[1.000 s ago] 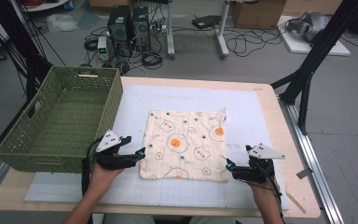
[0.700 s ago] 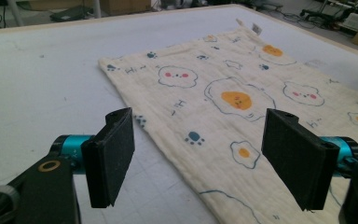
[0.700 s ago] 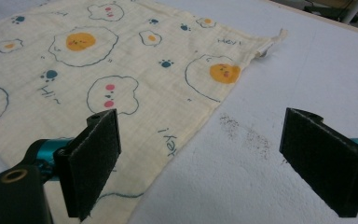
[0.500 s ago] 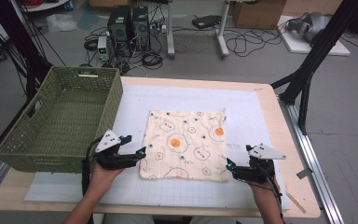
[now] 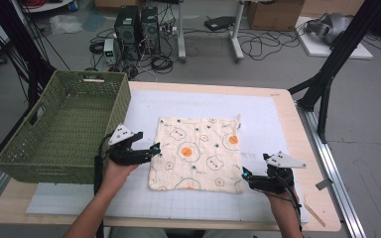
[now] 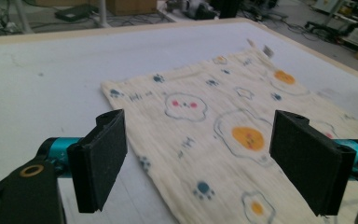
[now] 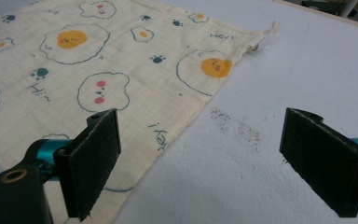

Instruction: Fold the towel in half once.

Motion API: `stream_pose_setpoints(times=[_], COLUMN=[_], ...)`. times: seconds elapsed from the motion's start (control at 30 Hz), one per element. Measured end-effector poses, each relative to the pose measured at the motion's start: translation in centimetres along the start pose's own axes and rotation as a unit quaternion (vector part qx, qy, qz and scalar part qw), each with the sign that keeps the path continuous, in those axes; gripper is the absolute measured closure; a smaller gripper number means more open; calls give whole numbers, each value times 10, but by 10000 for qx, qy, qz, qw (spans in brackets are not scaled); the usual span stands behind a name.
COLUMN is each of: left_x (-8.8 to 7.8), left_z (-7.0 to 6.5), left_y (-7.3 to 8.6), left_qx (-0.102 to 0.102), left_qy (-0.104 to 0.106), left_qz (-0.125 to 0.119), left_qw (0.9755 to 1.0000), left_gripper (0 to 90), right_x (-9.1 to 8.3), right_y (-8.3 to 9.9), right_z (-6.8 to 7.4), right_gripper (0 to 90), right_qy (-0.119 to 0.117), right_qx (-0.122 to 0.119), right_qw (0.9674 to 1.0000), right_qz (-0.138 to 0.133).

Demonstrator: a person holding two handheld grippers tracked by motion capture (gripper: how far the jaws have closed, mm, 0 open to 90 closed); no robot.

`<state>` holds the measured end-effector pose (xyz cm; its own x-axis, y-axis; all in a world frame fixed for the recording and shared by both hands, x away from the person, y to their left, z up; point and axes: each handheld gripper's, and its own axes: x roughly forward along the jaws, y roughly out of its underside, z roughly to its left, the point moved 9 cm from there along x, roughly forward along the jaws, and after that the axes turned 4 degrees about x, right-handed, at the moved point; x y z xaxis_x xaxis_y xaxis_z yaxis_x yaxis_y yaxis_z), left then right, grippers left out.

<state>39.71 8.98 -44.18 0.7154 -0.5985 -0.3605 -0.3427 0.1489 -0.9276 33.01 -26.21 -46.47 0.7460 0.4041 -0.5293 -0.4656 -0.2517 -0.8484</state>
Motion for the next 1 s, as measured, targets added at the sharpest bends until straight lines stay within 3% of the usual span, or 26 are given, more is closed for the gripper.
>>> stream_pose_setpoints(times=[0.17,0.23,0.3,0.57,0.67,0.83,0.93,1.0], left_x=[21,34,43,71,78,93,101,107], left_z=[13,17,21,39,44,46,51,57], left_y=[-13,-16,-18,-26,-24,-17,-12,-4], left_qx=[-79,-219,-249,-99,-138,30,61,32], left_qy=[-106,-11,-63,-148,-162,-188,-365,-489], left_qz=[55,222,354,552,647,930,943,1066], left_qw=[9999,9995,9990,9983,9977,9955,9949,9931], left_gripper=[214,237,245,297,296,343,396,428], right_x=[2,4,5,8,7,8,9,9], right_y=[1,2,1,1,0,0,1,0], right_z=[-2,-2,-1,-1,-1,0,0,0], right_gripper=[118,118,118,118,118,118,118,118], right_qy=[16,-6,-20,-74,-97,-120,-146,-154], right_qx=[-28,-73,-83,-66,-69,-71,-61,-62], right_qw=[10000,9999,9999,9999,9999,9999,9998,9998], right_qz=[48,80,70,94,72,72,87,71])
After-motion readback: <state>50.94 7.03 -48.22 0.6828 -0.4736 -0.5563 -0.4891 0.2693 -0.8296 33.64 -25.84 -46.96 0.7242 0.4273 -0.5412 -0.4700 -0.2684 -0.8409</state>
